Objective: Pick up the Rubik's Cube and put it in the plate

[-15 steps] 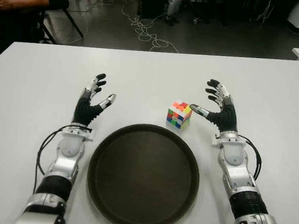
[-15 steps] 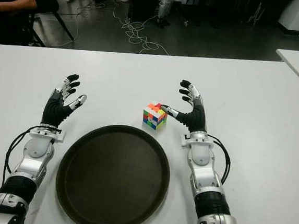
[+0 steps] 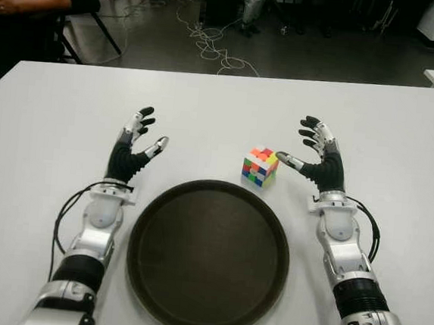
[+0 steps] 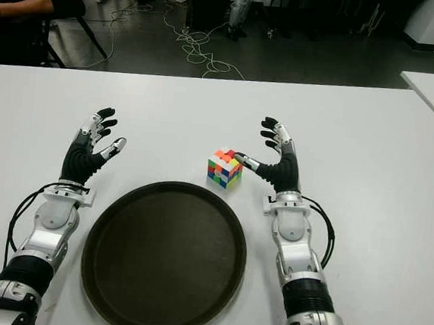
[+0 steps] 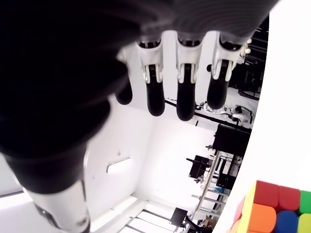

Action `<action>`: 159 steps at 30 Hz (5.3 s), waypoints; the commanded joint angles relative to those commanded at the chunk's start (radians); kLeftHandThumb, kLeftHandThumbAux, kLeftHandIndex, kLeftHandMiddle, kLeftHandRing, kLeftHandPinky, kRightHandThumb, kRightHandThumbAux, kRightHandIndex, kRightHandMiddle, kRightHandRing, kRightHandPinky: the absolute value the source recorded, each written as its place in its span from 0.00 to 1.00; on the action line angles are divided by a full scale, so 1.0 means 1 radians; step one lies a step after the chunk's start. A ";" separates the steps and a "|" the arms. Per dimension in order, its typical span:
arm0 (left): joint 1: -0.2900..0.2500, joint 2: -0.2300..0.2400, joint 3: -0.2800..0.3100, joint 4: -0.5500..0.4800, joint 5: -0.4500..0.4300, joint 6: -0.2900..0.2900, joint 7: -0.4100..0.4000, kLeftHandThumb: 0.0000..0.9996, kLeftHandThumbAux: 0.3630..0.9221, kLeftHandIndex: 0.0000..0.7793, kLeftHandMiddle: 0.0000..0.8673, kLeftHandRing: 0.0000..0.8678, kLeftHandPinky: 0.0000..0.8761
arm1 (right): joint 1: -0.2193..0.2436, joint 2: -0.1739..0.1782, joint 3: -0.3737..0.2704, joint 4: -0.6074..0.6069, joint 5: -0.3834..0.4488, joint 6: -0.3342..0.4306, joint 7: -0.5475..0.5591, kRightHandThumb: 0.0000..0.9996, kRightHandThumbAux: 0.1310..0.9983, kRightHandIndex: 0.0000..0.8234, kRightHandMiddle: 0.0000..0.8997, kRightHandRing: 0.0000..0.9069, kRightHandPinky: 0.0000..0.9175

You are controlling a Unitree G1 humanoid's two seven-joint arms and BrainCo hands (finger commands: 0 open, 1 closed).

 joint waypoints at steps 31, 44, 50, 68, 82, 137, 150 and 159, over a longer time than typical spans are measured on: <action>0.004 -0.006 0.002 -0.014 -0.010 0.021 -0.011 0.04 0.39 0.11 0.14 0.10 0.08 | -0.003 -0.006 -0.003 0.014 0.001 -0.013 0.003 0.02 0.79 0.24 0.25 0.24 0.25; 0.008 -0.011 0.004 -0.028 -0.020 0.036 -0.017 0.04 0.37 0.11 0.14 0.11 0.08 | -0.004 -0.007 -0.004 0.019 0.000 -0.018 0.004 0.03 0.77 0.23 0.25 0.24 0.25; 0.014 -0.011 0.004 -0.042 -0.021 0.051 -0.020 0.05 0.35 0.11 0.13 0.12 0.10 | -0.002 -0.008 -0.001 0.012 -0.004 -0.013 0.005 0.02 0.78 0.23 0.25 0.23 0.24; 0.015 -0.006 0.005 -0.031 -0.019 0.027 -0.020 0.06 0.38 0.12 0.14 0.11 0.08 | 0.016 0.004 0.016 -0.132 -0.047 0.032 -0.020 0.00 0.79 0.16 0.20 0.18 0.13; 0.015 0.001 0.002 -0.025 -0.002 0.020 -0.009 0.04 0.38 0.12 0.15 0.12 0.10 | -0.046 -0.025 0.053 -0.085 -0.144 -0.061 -0.074 0.00 0.82 0.12 0.18 0.15 0.11; 0.034 -0.005 0.003 -0.055 -0.009 0.021 -0.013 0.04 0.44 0.12 0.13 0.11 0.10 | -0.395 -0.188 0.386 0.413 -0.520 -0.040 -0.235 0.00 0.68 0.10 0.11 0.15 0.19; 0.041 -0.001 0.002 -0.073 -0.011 0.037 -0.020 0.05 0.40 0.12 0.14 0.12 0.10 | -0.378 -0.250 0.417 0.286 -0.531 -0.003 -0.098 0.00 0.69 0.08 0.10 0.15 0.19; 0.046 0.000 0.000 -0.081 -0.006 0.046 -0.019 0.06 0.42 0.12 0.14 0.13 0.11 | -0.352 -0.305 0.431 0.145 -0.541 0.044 0.020 0.00 0.70 0.09 0.10 0.16 0.22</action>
